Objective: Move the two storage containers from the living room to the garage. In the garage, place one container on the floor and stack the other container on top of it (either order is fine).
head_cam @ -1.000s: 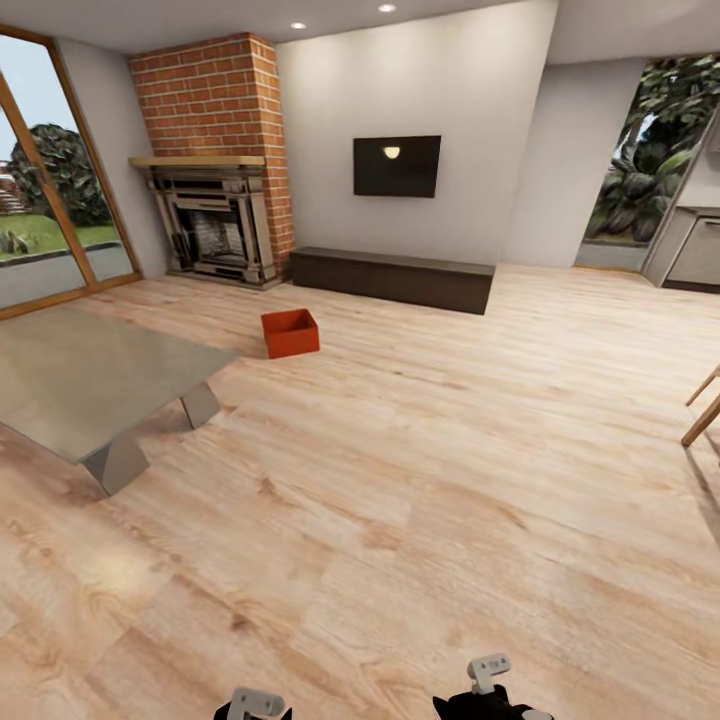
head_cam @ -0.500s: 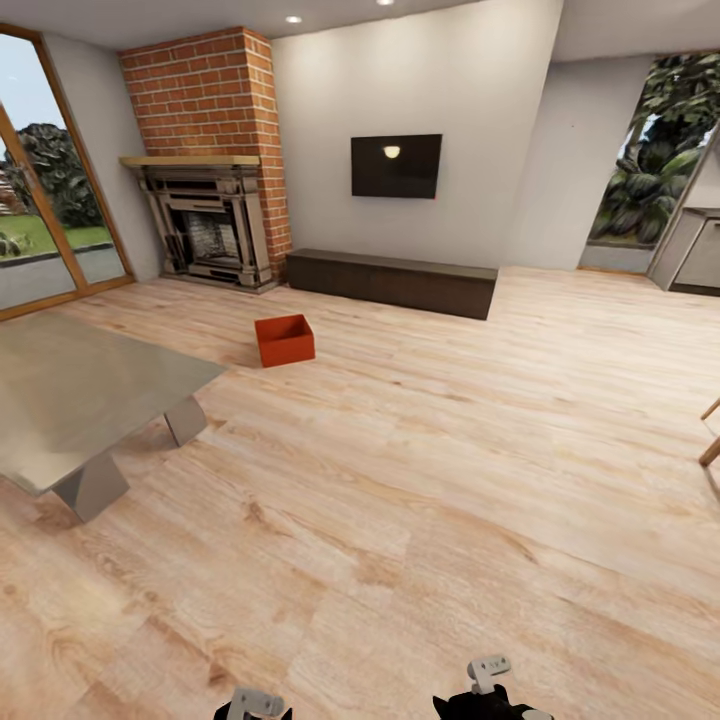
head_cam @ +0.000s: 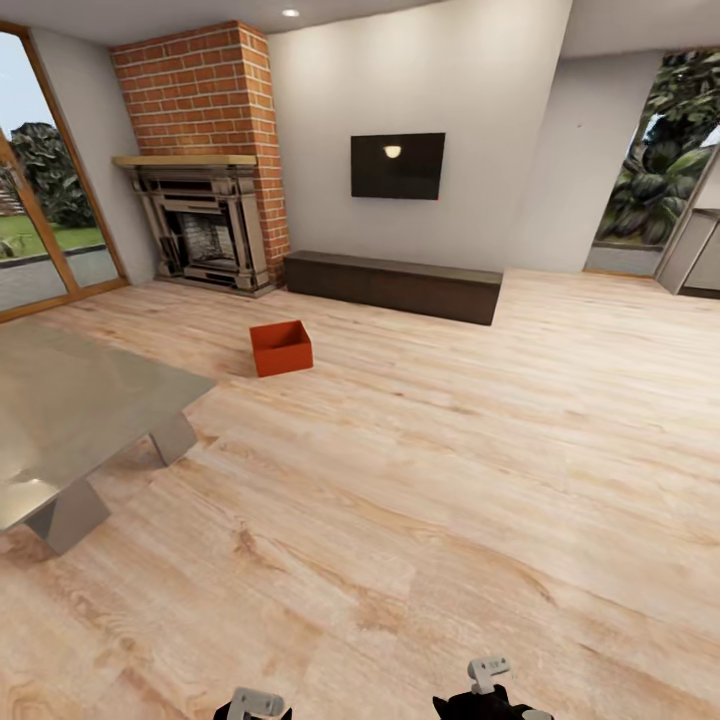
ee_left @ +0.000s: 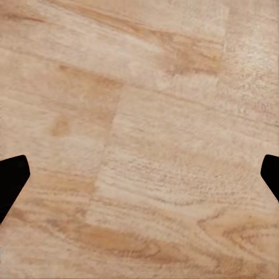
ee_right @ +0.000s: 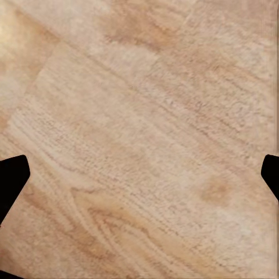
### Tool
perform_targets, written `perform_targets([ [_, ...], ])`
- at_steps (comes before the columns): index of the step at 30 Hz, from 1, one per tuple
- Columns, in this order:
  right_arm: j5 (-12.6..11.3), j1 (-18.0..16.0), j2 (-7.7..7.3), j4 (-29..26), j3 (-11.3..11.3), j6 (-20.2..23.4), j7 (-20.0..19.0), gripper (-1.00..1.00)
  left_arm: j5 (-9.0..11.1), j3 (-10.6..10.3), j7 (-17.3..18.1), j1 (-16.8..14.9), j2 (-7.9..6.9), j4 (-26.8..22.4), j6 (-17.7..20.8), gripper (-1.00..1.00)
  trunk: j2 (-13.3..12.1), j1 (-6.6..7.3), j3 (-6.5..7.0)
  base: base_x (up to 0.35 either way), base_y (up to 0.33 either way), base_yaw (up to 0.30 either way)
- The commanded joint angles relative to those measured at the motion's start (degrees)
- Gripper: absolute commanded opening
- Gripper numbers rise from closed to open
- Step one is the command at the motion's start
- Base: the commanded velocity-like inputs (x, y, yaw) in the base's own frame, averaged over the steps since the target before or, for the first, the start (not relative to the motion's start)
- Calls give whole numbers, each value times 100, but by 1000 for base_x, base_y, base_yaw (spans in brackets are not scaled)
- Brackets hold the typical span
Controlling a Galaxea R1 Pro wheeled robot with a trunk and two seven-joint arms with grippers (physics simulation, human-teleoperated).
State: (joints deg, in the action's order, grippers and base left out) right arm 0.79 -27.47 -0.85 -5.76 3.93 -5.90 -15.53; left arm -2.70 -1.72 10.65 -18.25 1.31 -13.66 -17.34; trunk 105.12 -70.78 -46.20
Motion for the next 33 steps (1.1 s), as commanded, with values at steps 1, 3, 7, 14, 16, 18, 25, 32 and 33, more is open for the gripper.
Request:
perform_targets([
  [1,9,-4,-3,4,37,-26,-3,100,-28,-13,-10,-3,0,4,-25,100,2,-3,-5,346,0,0],
  [3,9,-4,-3,4,37,-26,-3,100,-28,-13,-10,-3,-2,4,-25,100,2,-3,-5,346,0,0],
  [7,9,-4,-3,4,37,-26,-3,100,-28,-13,-10,-3,0,4,-24,100,2,-3,-5,346,0,0],
  [14,9,-4,-3,4,37,-26,-3,100,-28,-13,-10,-3,1,4,-26,100,2,-3,-5,346,0,0],
  [16,9,-4,-3,4,37,-26,-3,100,-28,-13,-10,-3,1,4,-25,100,2,-3,-5,346,0,0],
  [18,9,-4,-3,4,39,-26,-3,100,-28,-13,-10,-3,1,4,-26,100,2,-3,-5,346,0,0],
  [25,9,-4,-3,4,37,-28,-3,100,-28,-13,-10,-3,0,4,-26,100,2,-3,-5,346,0,0],
  [32,9,-4,-3,4,39,-29,-3,100,-28,-13,-10,-3,-2,4,-26,100,2,-3,-5,346,0,0],
  [33,9,-4,-3,4,38,-29,-3,100,-28,-13,-10,-3,-1,4,-27,100,2,-3,-5,346,0,0],
])
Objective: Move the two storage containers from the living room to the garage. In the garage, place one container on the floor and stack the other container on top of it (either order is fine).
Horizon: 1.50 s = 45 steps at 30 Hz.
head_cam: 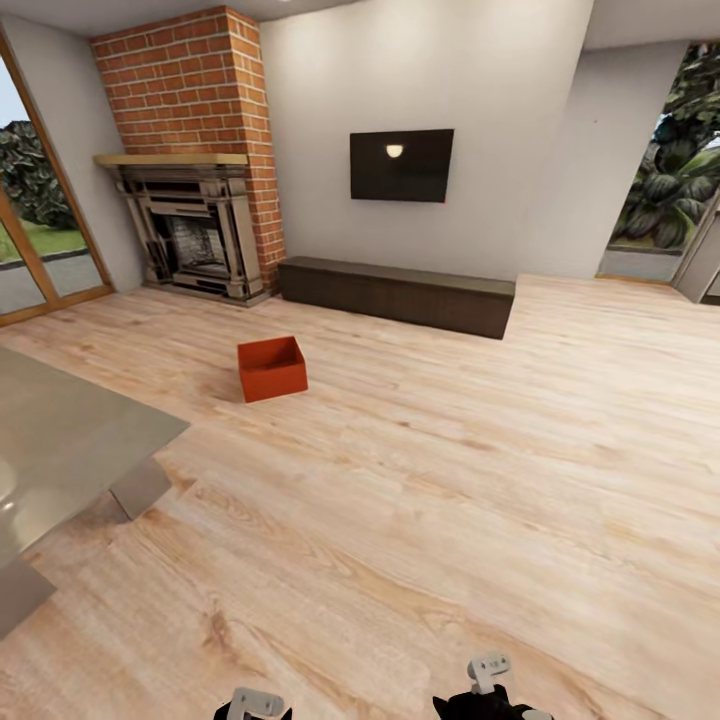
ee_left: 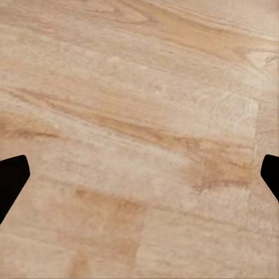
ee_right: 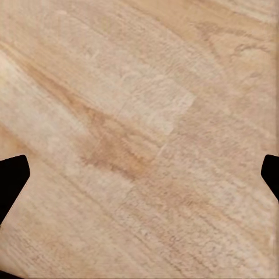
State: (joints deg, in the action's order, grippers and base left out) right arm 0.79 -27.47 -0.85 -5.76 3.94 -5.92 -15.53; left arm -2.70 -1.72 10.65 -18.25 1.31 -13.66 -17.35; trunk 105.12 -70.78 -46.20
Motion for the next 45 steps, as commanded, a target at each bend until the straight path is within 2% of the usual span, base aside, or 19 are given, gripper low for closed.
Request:
perform_targets([
  [1,9,-4,-3,4,37,-27,-3,100,-28,-13,-10,-3,-1,4,-25,100,2,-3,-5,346,0,0],
  [45,9,-4,-3,4,36,-32,6,100,-28,-13,-10,-3,1,4,-24,100,2,-3,-5,346,0,0],
])
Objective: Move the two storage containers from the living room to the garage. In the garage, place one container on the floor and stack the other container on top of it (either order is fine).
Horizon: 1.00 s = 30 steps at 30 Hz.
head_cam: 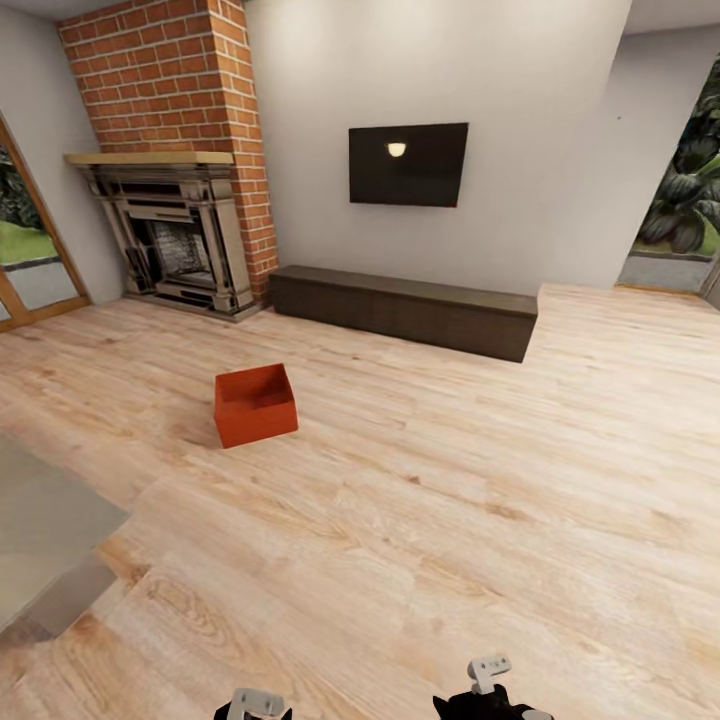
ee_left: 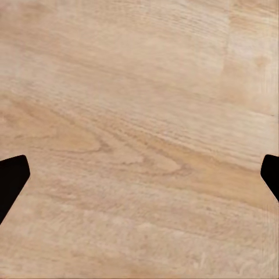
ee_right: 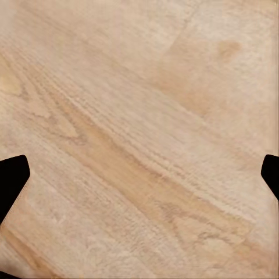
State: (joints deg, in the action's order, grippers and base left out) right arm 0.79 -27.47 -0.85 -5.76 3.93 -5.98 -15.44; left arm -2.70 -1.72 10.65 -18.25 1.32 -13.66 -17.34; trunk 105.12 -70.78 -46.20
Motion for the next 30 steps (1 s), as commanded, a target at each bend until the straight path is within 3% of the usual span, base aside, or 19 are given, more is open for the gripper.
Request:
perform_targets([
  [1,9,-4,-3,4,37,-24,-3,100,-28,-13,-10,-3,-3,4,-25,100,2,-3,-5,346,0,0],
  [17,9,-4,-3,4,37,-25,-3,100,-28,-11,-10,-3,-1,4,-26,100,2,-3,-5,346,0,7],
  [30,9,-4,-3,4,37,-25,-3,100,-28,-10,-10,-3,-1,4,-27,100,2,-3,-5,346,0,179],
])
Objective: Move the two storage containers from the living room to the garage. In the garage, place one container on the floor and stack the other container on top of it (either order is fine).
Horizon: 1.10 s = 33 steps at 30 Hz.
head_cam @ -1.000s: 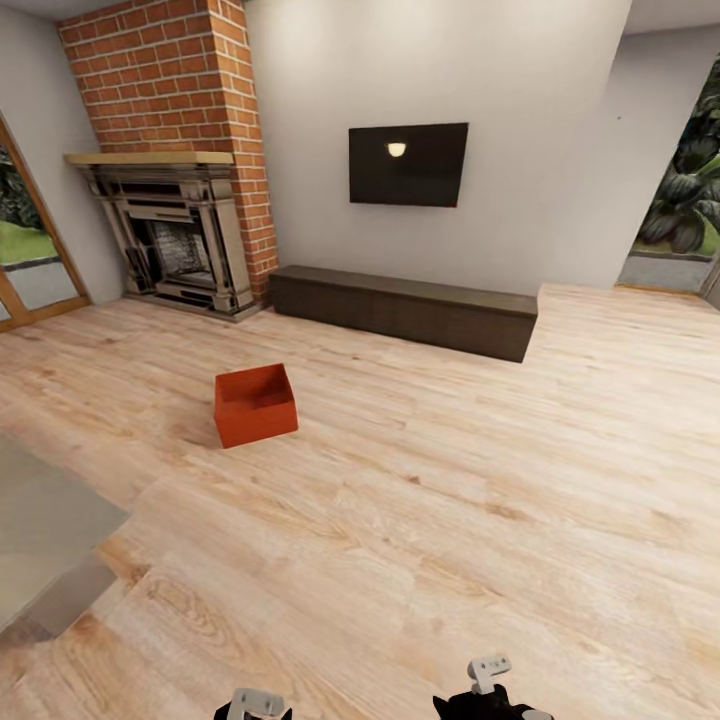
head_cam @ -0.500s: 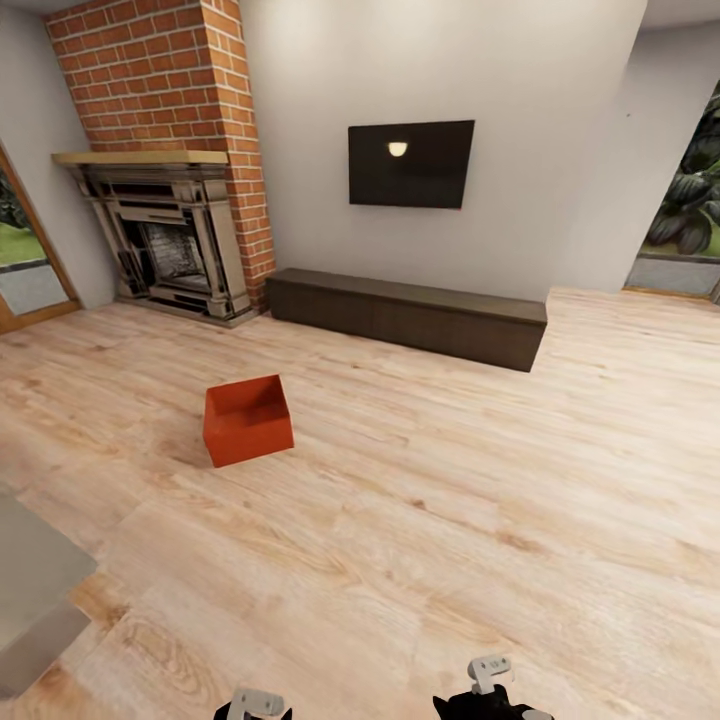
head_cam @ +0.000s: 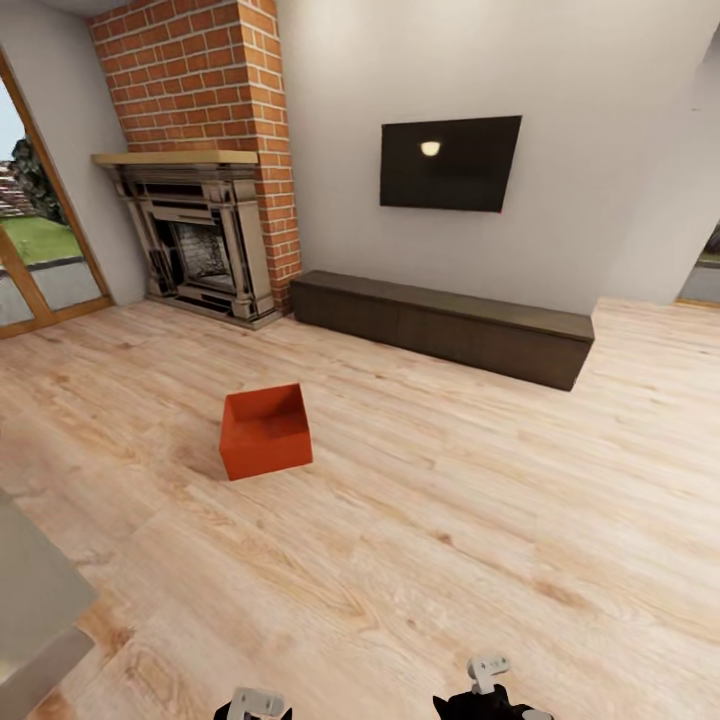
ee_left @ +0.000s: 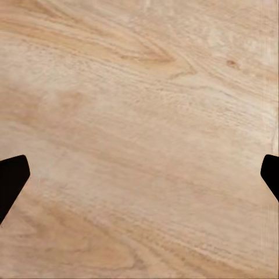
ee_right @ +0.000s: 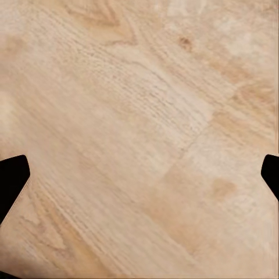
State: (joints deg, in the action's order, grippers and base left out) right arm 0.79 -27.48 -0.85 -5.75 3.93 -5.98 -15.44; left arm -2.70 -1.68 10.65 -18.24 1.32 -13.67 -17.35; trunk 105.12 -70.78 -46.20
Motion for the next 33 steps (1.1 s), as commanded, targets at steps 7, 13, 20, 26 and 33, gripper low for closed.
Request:
perform_targets([
  [7,9,-3,-3,4,37,-26,-3,100,-28,-12,-10,-4,0,5,-26,100,2,-3,-5,346,0,31],
  [13,9,-3,-3,4,38,-26,3,100,-28,-13,-10,-4,0,5,-24,100,2,-3,-5,346,0,4],
  [20,9,-3,-3,4,37,-26,6,100,-28,-16,-10,-4,0,5,-23,100,2,-3,-5,346,0,0],
  [26,9,-3,-3,4,37,-26,6,100,-28,-15,-10,-4,0,5,-24,100,2,-3,-5,346,0,1],
  [33,9,-3,-3,4,37,-26,6,100,-28,-11,-10,-4,0,5,-26,100,2,-3,-5,345,24,121],
])
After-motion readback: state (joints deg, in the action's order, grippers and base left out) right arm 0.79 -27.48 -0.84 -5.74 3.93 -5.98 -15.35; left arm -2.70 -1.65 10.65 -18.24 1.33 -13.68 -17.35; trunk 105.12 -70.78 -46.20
